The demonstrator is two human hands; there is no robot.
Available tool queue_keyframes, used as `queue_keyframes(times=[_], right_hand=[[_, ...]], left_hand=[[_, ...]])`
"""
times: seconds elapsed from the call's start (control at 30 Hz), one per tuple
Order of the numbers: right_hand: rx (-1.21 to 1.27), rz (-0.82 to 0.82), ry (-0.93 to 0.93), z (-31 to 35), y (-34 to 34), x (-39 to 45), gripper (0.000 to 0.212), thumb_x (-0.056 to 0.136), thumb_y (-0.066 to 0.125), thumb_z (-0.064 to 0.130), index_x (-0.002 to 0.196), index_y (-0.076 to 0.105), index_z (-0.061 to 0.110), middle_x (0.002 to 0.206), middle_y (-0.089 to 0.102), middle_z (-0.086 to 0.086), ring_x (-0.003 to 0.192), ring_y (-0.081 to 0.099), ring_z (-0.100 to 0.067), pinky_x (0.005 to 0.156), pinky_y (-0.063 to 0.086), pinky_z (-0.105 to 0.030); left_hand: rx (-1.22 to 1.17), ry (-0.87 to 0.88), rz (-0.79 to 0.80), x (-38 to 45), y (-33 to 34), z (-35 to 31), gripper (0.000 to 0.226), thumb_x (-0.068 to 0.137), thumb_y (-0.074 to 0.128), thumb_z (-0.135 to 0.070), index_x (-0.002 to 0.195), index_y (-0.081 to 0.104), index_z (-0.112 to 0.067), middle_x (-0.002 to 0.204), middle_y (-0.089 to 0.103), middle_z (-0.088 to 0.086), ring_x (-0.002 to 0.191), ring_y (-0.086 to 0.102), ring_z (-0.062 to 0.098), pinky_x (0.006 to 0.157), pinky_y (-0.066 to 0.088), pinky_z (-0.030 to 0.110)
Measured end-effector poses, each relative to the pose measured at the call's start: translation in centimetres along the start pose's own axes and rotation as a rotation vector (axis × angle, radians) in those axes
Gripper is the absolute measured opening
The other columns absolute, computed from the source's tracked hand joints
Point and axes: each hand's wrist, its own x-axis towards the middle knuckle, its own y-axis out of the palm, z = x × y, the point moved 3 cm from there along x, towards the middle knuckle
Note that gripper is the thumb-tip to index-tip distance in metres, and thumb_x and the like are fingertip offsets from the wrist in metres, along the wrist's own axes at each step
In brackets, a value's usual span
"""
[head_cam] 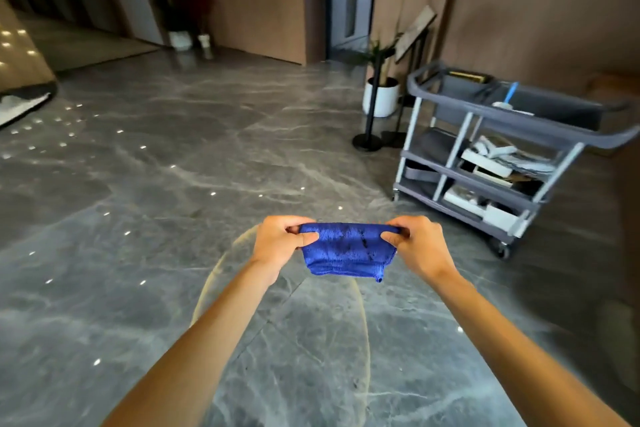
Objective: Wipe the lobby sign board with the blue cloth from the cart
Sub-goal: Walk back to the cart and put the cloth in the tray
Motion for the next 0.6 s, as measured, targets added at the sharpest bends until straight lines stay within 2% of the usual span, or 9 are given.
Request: queue_keyframes(times=[0.07, 0.1, 0.17, 0.27, 0.37, 0.5, 0.6], right_hand=[[-0.020, -0.047, 0.054, -0.6, -0.8, -0.1, 0.005, 0.089, 0.071, 0.011, 0.089, 0.076, 0.009, 0.076, 0.071, -0.008, 0.077, 0.061, -0.029, 0.074, 0.047, -0.028], [-0.025, -0.076, 0.083, -0.9, -1.2, -0.2, 0.005, 0.089, 0.071, 0.011, 0.089, 0.076, 0.008, 0.077, 0.072, -0.009, 0.079, 0.062, -0.030, 0.074, 0.047, -0.028], [-0.016, -0.135, 0.127, -1.2, -1.9, -0.3, 0.003, 0.088, 0.072, 0.010, 0.087, 0.076, 0.010, 0.073, 0.070, -0.005, 0.075, 0.062, -0.025, 0.064, 0.042, -0.012], [-0.026, -0.204, 0.177, -1.4, -2.8, -0.2, 0.008, 0.087, 0.073, 0.009, 0.084, 0.076, 0.016, 0.065, 0.065, 0.008, 0.066, 0.058, -0.007, 0.062, 0.040, -0.005], [-0.044, -0.251, 0.237, -1.3, -3.4, -0.1, 0.008, 0.088, 0.073, 0.010, 0.085, 0.077, 0.017, 0.070, 0.070, 0.004, 0.069, 0.061, -0.013, 0.062, 0.041, -0.007], [-0.044, -0.307, 0.307, -2.1, -4.4, -0.2, 0.008, 0.088, 0.072, 0.011, 0.090, 0.078, 0.016, 0.078, 0.075, -0.002, 0.078, 0.066, -0.022, 0.072, 0.045, -0.024], [-0.061, -0.358, 0.340, -3.3, -5.5, -0.2, 0.008, 0.088, 0.072, 0.011, 0.090, 0.078, 0.016, 0.077, 0.074, 0.001, 0.076, 0.066, -0.017, 0.071, 0.044, -0.020]], left_hand=[[-0.008, 0.020, 0.042, 1.4, 1.1, -0.7, 0.033, 0.079, 0.077, 0.008, 0.085, 0.079, -0.024, 0.056, 0.067, -0.015, 0.059, 0.065, 0.002, 0.061, 0.054, 0.017], [-0.009, 0.026, 0.065, 2.2, 1.6, -1.0, 0.034, 0.079, 0.078, 0.008, 0.083, 0.078, -0.026, 0.055, 0.067, -0.015, 0.059, 0.064, 0.003, 0.060, 0.054, 0.016], [-0.014, 0.040, 0.125, 3.5, 2.6, -1.7, 0.034, 0.078, 0.078, 0.008, 0.082, 0.077, -0.026, 0.055, 0.066, -0.016, 0.058, 0.064, 0.002, 0.060, 0.054, 0.016], [-0.006, 0.082, 0.206, 5.7, 3.6, -2.7, 0.032, 0.078, 0.078, 0.008, 0.085, 0.077, -0.023, 0.054, 0.066, -0.017, 0.055, 0.063, -0.001, 0.061, 0.054, 0.016], [-0.006, 0.108, 0.273, 7.6, 4.4, -3.3, 0.033, 0.078, 0.078, 0.009, 0.085, 0.078, -0.023, 0.055, 0.067, -0.015, 0.058, 0.064, 0.003, 0.061, 0.054, 0.017], [-0.004, 0.120, 0.344, 9.2, 6.5, -3.9, 0.031, 0.077, 0.079, 0.007, 0.087, 0.080, -0.023, 0.064, 0.067, -0.006, 0.065, 0.064, 0.013, 0.061, 0.054, 0.019], [-0.014, 0.124, 0.410, 10.4, 8.5, -4.5, 0.028, 0.078, 0.078, 0.008, 0.096, 0.080, -0.013, 0.070, 0.069, 0.001, 0.072, 0.065, 0.017, 0.065, 0.057, 0.022]])
